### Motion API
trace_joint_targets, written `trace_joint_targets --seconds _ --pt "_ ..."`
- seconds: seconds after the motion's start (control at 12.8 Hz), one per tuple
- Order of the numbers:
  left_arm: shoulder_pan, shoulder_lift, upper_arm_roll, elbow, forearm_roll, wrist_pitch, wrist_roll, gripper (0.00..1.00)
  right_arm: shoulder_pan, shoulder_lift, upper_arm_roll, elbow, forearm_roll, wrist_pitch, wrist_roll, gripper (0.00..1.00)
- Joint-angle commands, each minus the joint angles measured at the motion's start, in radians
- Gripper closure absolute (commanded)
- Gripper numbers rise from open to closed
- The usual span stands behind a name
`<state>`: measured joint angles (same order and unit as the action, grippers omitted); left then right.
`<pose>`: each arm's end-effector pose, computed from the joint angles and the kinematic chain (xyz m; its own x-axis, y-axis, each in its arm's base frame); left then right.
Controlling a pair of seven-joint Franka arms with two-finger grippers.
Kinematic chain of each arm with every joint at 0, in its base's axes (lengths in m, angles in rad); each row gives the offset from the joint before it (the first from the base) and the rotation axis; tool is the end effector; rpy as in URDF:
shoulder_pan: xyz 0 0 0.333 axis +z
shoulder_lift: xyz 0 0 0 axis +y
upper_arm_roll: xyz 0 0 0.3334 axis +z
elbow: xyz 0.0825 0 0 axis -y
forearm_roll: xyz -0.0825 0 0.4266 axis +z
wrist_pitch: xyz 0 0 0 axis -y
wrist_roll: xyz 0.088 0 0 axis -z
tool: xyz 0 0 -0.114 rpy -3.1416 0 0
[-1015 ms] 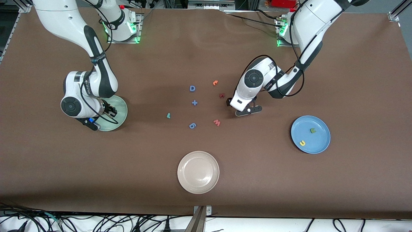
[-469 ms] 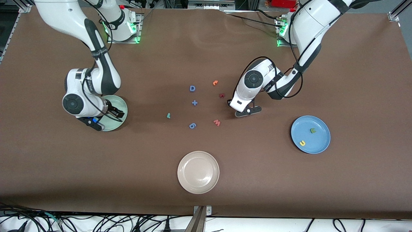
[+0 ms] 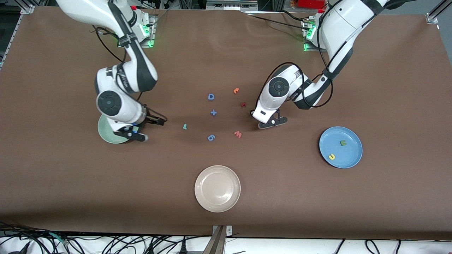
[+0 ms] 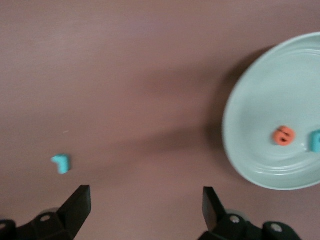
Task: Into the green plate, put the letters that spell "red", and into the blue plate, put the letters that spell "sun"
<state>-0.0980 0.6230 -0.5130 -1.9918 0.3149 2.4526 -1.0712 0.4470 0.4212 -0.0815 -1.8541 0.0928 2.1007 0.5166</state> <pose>0.5171 -0.3628 0.1490 0.9548 0.2738 -0.1160 0.2769 -0.9608 0.0109 0.6111 0.2417 0.2634 0.9650 -0.2009 -0.1685 -0.1947 -0.9794 0.0526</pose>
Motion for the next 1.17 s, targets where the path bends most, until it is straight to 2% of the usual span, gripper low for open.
trace_joint_targets --seconds 0.0,0.16,0.31,0.7,0.94,1.02,1.09 --pt "0.065 -0.014 -0.004 0.104 0.026 -0.198 0.08 1.0 0.05 0.073 0.003 0.091 -0.001 -0.004 -0.003 0.01" --pt "0.124 -0.012 -0.004 0.235 -0.026 -0.404 0.233 1.0 0.085 0.119 0.003 0.114 -0.008 0.022 0.055 0.01" --pt "0.206 -0.009 -0.002 0.329 -0.056 -0.519 0.385 1.0 0.123 0.152 0.003 0.116 -0.007 0.085 0.059 0.01" --pt "0.431 -0.005 0.004 0.361 -0.04 -0.574 0.678 1.0 0.145 0.202 0.002 0.116 -0.008 0.127 0.101 0.02" --pt "0.469 0.021 0.024 0.36 -0.037 -0.569 0.737 1.0 0.163 0.22 0.0 0.115 -0.022 0.16 0.132 0.07" --pt "0.468 0.027 0.03 0.36 -0.034 -0.566 0.738 0.93 0.165 0.232 0.0 0.115 -0.022 0.174 0.132 0.12" --pt "0.469 0.037 0.034 0.36 -0.008 -0.564 0.74 0.65 0.165 0.24 0.0 0.11 -0.022 0.199 0.132 0.12"
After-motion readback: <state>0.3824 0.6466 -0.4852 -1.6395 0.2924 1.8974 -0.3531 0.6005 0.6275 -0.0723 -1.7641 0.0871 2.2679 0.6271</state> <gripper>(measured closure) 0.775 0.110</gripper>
